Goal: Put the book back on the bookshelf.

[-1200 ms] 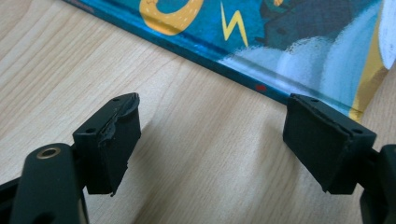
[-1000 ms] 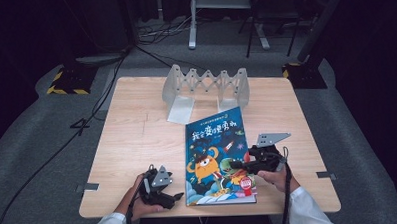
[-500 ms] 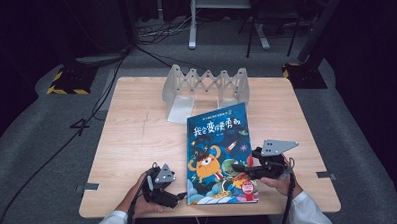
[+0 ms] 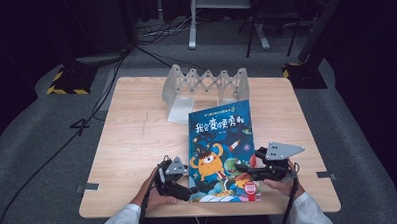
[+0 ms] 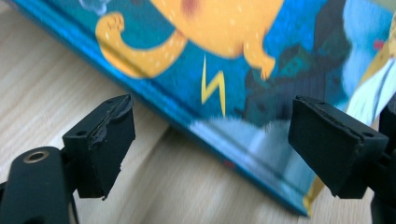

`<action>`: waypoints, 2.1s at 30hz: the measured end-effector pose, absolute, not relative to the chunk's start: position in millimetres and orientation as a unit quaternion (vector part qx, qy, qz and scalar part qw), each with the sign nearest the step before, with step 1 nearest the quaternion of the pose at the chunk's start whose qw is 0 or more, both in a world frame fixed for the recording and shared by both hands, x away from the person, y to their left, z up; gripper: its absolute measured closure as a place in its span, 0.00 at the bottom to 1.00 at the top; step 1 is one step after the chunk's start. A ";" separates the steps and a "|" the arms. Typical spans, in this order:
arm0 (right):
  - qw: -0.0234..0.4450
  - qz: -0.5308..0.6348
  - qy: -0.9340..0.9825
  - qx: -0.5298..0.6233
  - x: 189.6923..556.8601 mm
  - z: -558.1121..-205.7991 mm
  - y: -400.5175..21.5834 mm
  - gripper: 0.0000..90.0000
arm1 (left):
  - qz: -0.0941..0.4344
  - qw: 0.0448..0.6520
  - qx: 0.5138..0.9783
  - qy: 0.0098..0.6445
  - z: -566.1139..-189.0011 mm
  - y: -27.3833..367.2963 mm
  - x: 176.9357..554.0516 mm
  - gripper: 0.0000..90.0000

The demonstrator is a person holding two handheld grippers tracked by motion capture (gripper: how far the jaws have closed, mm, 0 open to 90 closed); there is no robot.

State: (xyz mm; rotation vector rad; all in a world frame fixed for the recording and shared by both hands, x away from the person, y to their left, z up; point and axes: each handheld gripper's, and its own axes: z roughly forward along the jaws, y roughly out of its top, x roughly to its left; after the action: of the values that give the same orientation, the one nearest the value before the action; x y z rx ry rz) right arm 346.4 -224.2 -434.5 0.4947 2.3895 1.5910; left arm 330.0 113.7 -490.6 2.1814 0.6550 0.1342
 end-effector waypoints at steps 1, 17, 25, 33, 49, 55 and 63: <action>0.115 0.543 0.815 0.168 346.0 -434.3 -224.5 0.54 | 0.051 0.419 0.867 0.263 -490.8 113.4 331.5 0.15; 0.130 0.551 0.810 0.151 342.7 -433.7 -226.0 0.54 | -0.012 0.442 0.860 0.257 -495.0 103.8 355.0 0.00; 0.132 0.552 0.810 0.148 341.9 -433.7 -226.7 0.54 | -0.050 0.464 0.845 0.263 -498.3 104.1 361.7 0.02; 0.125 0.553 0.813 0.133 338.4 -433.1 -230.8 0.57 | -0.033 0.486 0.830 0.273 -491.4 115.4 353.5 0.23; 0.097 0.560 0.809 0.147 340.9 -439.3 -243.8 0.63 | 0.053 0.533 0.809 0.242 -467.2 127.7 331.2 0.47; 0.089 0.565 0.815 0.097 323.0 -437.9 -241.4 0.77 | 0.039 0.559 0.794 0.235 -462.6 127.7 336.8 0.51; 0.093 0.565 0.815 0.089 318.6 -435.9 -241.1 0.78 | 0.048 0.547 0.802 0.233 -456.7 121.5 344.5 0.47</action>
State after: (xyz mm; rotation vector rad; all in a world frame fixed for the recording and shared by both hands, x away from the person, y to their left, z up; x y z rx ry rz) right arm 318.6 -241.1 -435.9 0.2656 2.4178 1.6769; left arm 344.5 121.5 -456.7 1.9014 0.5526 0.1127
